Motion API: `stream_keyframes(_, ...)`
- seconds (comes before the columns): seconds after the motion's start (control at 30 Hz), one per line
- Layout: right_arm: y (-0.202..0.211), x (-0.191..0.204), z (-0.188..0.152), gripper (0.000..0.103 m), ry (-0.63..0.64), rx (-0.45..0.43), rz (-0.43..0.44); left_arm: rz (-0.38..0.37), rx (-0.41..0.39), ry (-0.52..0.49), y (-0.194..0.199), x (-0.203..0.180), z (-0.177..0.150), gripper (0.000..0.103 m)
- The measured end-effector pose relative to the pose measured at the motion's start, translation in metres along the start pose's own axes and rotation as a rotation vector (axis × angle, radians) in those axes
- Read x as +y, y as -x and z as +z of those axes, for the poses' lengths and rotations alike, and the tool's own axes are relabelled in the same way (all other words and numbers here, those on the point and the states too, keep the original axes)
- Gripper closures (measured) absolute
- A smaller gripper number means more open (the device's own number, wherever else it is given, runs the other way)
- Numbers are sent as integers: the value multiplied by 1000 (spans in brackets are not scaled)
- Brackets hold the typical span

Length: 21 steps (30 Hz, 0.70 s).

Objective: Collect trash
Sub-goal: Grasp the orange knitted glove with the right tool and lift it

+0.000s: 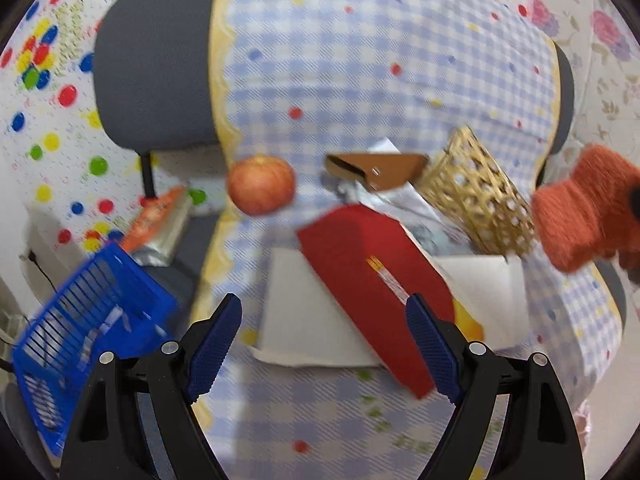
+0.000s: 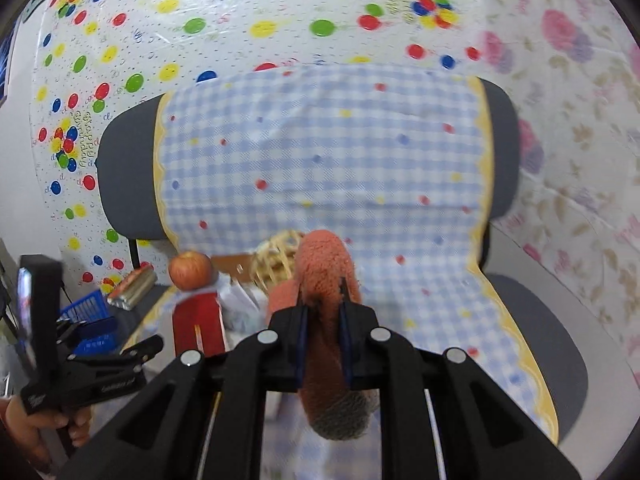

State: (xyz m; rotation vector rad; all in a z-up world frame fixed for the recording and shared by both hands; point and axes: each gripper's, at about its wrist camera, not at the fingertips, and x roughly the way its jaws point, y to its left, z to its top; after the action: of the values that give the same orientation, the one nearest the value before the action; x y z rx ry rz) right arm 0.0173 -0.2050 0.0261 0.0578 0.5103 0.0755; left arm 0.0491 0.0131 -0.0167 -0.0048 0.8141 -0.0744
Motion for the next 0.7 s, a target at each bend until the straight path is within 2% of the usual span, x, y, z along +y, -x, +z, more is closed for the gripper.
stream_keyframes(0.2,25,-11,-23,90,-17,10,-7,-71,72,51,-22,-14,-8,21)
stream_keyframes(0.53,26,-17,-36,90,-33,34,6,-188,142,145,-52,-16,-15,30)
stream_keyframes(0.6,24,-16,-39,90,-33,42,9,-201,135,153,-52,-16,-15,36)
stream_keyframes(0.7,23,-14,-41,90,-36,48,13,-231,123,179,-52,-16,-12,61)
